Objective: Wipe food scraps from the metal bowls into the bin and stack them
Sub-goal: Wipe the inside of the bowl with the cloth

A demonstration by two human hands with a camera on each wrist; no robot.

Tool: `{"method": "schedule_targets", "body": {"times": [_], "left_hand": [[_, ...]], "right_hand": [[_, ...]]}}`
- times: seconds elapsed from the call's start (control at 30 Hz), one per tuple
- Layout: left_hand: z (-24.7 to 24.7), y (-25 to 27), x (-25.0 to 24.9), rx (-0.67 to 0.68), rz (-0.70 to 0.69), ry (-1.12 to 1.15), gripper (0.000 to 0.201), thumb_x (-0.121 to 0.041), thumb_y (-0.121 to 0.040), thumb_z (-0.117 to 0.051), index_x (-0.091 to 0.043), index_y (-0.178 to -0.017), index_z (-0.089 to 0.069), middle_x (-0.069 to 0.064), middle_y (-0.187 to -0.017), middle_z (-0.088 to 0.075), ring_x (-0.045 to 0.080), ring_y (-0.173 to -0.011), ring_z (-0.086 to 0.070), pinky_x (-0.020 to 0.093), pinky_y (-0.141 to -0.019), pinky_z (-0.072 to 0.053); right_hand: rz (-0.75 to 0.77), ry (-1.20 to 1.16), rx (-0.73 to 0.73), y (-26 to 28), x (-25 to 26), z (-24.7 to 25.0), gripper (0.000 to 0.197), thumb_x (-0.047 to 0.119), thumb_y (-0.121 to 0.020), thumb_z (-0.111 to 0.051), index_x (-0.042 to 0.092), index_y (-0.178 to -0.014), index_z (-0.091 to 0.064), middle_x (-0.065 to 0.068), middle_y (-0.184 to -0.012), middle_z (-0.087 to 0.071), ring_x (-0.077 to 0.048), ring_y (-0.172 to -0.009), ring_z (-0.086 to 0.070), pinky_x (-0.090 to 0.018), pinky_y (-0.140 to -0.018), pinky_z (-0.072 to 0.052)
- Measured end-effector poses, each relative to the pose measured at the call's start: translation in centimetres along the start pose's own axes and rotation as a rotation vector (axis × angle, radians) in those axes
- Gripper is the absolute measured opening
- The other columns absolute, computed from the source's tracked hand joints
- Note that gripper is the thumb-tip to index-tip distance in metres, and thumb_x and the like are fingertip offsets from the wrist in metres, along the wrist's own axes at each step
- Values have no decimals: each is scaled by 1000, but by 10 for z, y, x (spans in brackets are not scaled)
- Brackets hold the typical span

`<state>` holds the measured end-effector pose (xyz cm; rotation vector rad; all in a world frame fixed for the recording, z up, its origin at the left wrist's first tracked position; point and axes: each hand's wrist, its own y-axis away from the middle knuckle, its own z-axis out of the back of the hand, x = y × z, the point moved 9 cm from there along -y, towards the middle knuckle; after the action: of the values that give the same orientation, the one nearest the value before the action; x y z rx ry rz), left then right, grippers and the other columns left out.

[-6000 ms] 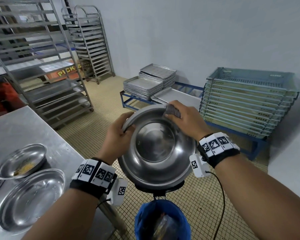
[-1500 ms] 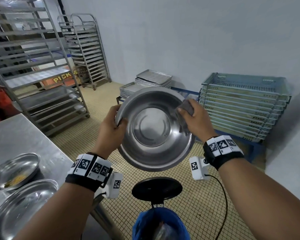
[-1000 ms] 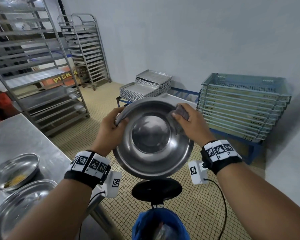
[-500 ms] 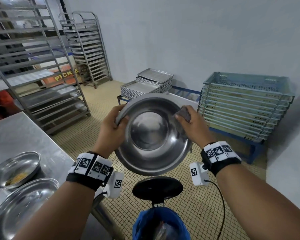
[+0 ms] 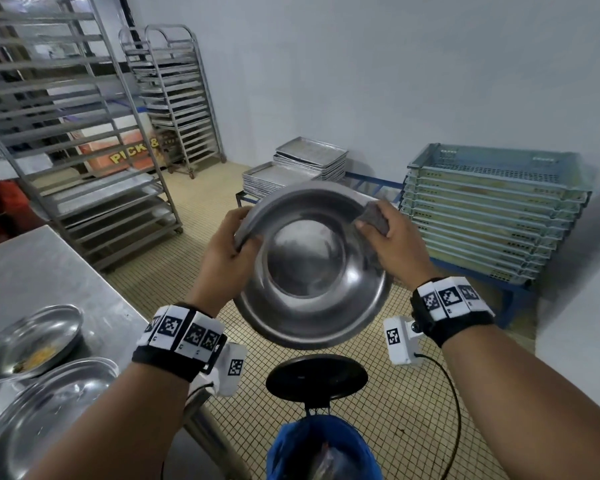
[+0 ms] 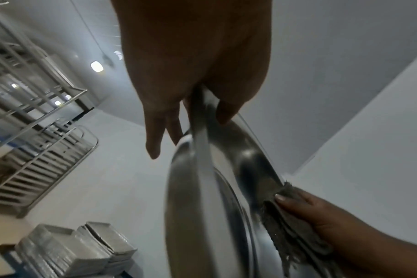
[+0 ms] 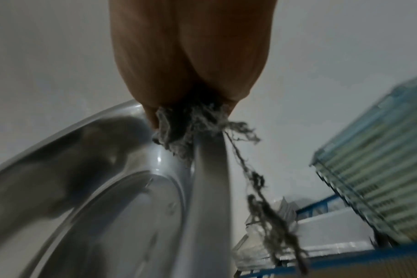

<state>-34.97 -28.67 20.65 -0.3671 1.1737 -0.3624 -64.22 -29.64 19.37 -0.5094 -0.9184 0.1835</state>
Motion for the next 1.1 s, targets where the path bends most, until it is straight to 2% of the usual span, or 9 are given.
{"method": "schedule_targets", "body": {"times": [0.13, 0.23, 0.3, 0.4, 0.53, 0.7, 0.87, 1.0, 1.1], "left_hand": [[-11, -10, -18, 185, -67, -107, 37, -17, -102, -65, -45, -126, -59, -11, -110, -74, 6, -95, -73, 29, -82, -59], [-3, -11, -26, 112, -73, -25, 36, -10, -103, -63, -40, -122, -63, -9, -102, -76, 6, -89, -74, 19, -75, -57], [8, -10, -16, -6, 2, 99, 31, -9, -104, -61, -30, -127, -65, -7, -97, -78, 12, -83, -76, 22, -68, -58], [14, -8, -7, -97, 44, 120, 29, -13, -106, -59, -27, -131, -64, -4, -95, -78, 17, -78, -76, 28, -64, -60], [3, -12, -26, -5, -41, 35, 30, -15, -104, -61, -25, -132, -64, -7, -102, -75, 14, -89, -74, 28, -75, -60], [37, -23, -33, -257, -5, 208, 31, -9, -104, -59, -29, -126, -64, -4, -92, -77, 17, -72, -73, 31, -61, -61], [14, -18, -39, -97, -60, 142, 35, -13, -104, -61, -41, -125, -65, -1, -105, -77, 22, -92, -76, 38, -79, -63], [22, -8, -26, -287, 50, 311, 29, -11, -105, -60, -34, -123, -61, -4, -89, -78, 16, -73, -74, 30, -63, -62], [20, -5, -16, -272, 81, 221, 29, -16, -105, -58, -32, -129, -57, 3, -103, -75, 27, -83, -75, 46, -70, -65]], "right_hand": [[145, 171, 112, -5, 34, -7, 35, 40, -98, -65, 26, -130, -61, 3, -102, -72, -21, -91, -69, -40, -86, -56], [115, 85, 20, -6, 33, 1, 34, 46, -97, -63, 29, -126, -61, 12, -98, -70, -11, -88, -68, -35, -83, -58], [21, -7, -20, -3, 16, 3, 34, 48, -98, -61, 31, -126, -60, 16, -100, -69, 1, -92, -66, -31, -84, -60], [-55, -42, -25, 1, 0, 0, 30, 48, -99, -60, 32, -124, -58, 13, -107, -69, -2, -99, -66, -39, -90, -59], [48, 53, -32, -18, 33, 13, 32, 42, -99, -63, 29, -127, -59, 23, -99, -66, -2, -93, -65, -24, -85, -54], [18, -58, -100, -32, 40, 29, 31, 40, -101, -60, 22, -126, -57, 15, -103, -66, 0, -94, -65, -19, -79, -50], [49, 17, -112, -34, 43, 31, 27, 40, -98, -65, 26, -120, -60, 14, -101, -68, -6, -94, -65, -21, -82, -50], [0, -70, -158, -30, 35, 32, 29, 40, -100, -61, 24, -124, -59, 13, -105, -67, -1, -95, -64, -21, -82, -50], [-40, -64, -163, -26, 28, 32, 26, 37, -101, -60, 21, -122, -59, 11, -102, -65, 1, -93, -61, -25, -83, -51]]}}
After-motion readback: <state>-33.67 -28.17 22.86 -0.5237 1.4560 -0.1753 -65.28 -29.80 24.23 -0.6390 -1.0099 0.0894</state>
